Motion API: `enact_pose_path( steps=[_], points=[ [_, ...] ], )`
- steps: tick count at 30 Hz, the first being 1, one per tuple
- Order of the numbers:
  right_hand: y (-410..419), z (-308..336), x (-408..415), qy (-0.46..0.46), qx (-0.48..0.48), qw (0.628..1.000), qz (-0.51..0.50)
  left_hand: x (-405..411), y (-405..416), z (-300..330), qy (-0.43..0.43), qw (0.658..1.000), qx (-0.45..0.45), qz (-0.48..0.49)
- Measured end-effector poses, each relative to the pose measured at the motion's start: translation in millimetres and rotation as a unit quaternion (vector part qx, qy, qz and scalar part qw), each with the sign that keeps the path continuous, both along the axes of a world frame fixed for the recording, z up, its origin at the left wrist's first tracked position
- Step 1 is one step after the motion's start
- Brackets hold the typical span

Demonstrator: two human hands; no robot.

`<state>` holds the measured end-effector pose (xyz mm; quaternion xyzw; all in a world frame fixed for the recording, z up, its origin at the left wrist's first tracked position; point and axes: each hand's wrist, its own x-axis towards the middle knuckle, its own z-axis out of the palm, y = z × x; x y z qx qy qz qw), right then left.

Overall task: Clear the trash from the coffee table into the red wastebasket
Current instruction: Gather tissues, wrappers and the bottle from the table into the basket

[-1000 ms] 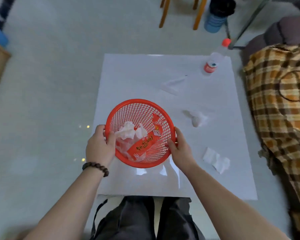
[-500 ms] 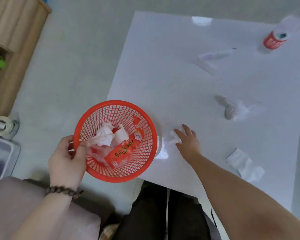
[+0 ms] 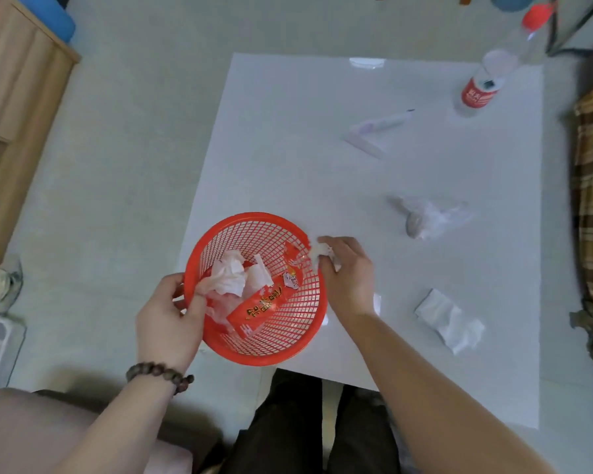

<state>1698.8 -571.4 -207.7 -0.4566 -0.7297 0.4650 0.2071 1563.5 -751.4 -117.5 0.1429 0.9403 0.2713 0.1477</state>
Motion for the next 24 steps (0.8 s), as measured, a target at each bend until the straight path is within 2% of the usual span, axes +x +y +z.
enact_pose_path(
  steps=[4, 7, 9, 11, 15, 17, 19, 24],
  points=[
    [-7.4, 35.3, 11.9, 0.003, 0.016, 0.995, 0.097, 28.0, 34.5, 6.7, -0.035, 0.998, 0.036, -0.034],
    [-5.4, 43.2, 29.7, -0.031, -0.044, 0.986, 0.159, 49.5, 55.7, 12.6, -0.031, 0.997, 0.055, -0.050],
    [-0.3, 46.6, 47.6, -0.052, -0.050, 0.980, 0.184, 62.2, 65.3, 15.7, -0.023, 0.997, 0.055, -0.055],
    [8.5, 51.1, 71.0, -0.046, -0.030, 0.984, 0.168, 74.9, 72.5, 17.9, -0.016, 0.997, 0.048, -0.057],
    [35.4, 51.8, 135.6, -0.010, 0.002, 1.000, 0.025, 100.4, 81.3, 18.7, -0.018, 0.998, 0.044, -0.048],
    [50.8, 39.2, 176.5, -0.061, 0.007, 0.998, -0.018, 113.0, 82.9, 16.9, -0.020, 0.998, 0.042, -0.034],
    [63.2, 19.1, 214.8, -0.149, -0.007, 0.989, -0.014, 125.1, 83.2, 15.0, -0.017, 0.999, 0.040, -0.021],
    [71.1, -32.2, 256.9, -0.323, -0.076, 0.936, 0.119, 153.2, 80.4, 11.1, -0.001, 1.000, 0.016, 0.015]
  ],
)
